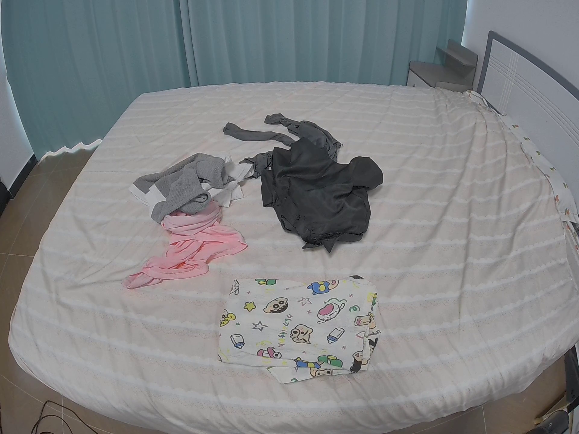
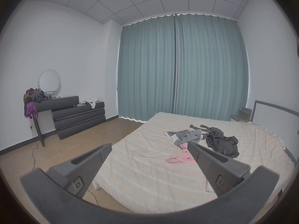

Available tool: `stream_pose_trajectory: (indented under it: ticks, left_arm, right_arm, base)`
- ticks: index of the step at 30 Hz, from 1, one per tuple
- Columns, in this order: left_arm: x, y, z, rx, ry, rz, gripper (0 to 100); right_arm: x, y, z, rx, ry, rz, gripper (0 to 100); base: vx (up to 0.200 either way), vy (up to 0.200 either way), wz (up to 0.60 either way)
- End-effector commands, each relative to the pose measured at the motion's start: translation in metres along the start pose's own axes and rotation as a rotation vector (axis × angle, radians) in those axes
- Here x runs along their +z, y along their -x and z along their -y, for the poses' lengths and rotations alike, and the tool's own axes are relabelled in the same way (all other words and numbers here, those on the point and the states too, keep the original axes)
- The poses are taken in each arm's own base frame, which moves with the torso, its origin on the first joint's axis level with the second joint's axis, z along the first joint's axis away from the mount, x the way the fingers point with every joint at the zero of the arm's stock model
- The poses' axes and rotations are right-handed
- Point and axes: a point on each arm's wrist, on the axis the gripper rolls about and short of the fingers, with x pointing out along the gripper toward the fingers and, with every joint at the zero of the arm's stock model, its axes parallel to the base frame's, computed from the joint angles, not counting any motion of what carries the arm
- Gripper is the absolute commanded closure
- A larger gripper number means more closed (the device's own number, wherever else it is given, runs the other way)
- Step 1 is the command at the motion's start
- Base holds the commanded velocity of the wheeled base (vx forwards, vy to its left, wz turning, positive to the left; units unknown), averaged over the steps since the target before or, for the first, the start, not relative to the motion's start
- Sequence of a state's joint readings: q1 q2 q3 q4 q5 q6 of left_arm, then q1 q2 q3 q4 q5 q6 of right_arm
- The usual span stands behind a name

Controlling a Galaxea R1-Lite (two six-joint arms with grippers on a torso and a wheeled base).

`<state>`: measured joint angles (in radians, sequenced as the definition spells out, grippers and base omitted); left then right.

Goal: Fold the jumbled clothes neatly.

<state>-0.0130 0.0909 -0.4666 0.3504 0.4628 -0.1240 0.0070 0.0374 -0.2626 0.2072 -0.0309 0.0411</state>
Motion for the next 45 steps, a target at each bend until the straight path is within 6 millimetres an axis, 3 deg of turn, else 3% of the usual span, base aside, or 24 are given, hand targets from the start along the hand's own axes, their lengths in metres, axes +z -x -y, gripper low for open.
stream_pose_trajectory:
  ticks: [1,4,5,10,16,29,40,42,45]
  left_arm:
    - [-0.029,-0.001,-0.002,0.003,-0.015,-0.018,0]
    - [-0.037,-0.005,0.000,-0.039,-0.019,-0.046,0]
    - [-0.044,-0.009,0.003,-0.101,-0.017,-0.062,0]
    - [-0.056,-0.018,0.006,-0.143,-0.015,-0.043,0]
    - [-0.086,-0.032,0.013,-0.266,-0.070,-0.014,0]
    - [-0.086,-0.030,0.018,-0.519,-0.125,-0.019,0]
    - [-0.086,-0.030,0.017,-0.502,-0.135,-0.020,0]
    - [-0.086,-0.031,0.014,-0.348,-0.159,-0.002,0]
    - [-0.086,-0.032,0.012,-0.248,-0.174,0.002,0]
  right_arm:
    - [-0.027,-0.008,0.001,-0.008,0.007,-0.039,0]
    - [-0.037,-0.013,0.001,-0.016,0.009,-0.034,0]
    - [-0.049,-0.019,0.002,-0.022,0.010,-0.032,0]
    - [-0.049,-0.020,0.001,-0.013,0.006,-0.004,0]
    - [-0.049,-0.020,0.001,-0.010,0.015,-0.007,0]
    - [-0.049,-0.020,0.001,-0.006,0.025,-0.009,0]
    - [-0.049,-0.020,0.001,0.004,0.020,-0.009,0]
    - [-0.049,-0.020,0.001,0.004,0.014,-0.009,0]
    - [-0.050,-0.020,0.001,0.004,0.020,-0.010,0]
  base:
    - [0.000,0.000,0.00]
    - [0.000,0.000,0.00]
    - [0.000,0.000,0.00]
    - [0.000,0.000,0.00]
    - [0.000,0.000,0.00]
    - [0.000,0.000,0.00]
    - [0.000,0.000,0.00]
    - [0.000,0.000,0.00]
    - [0.000,0.000,0.00]
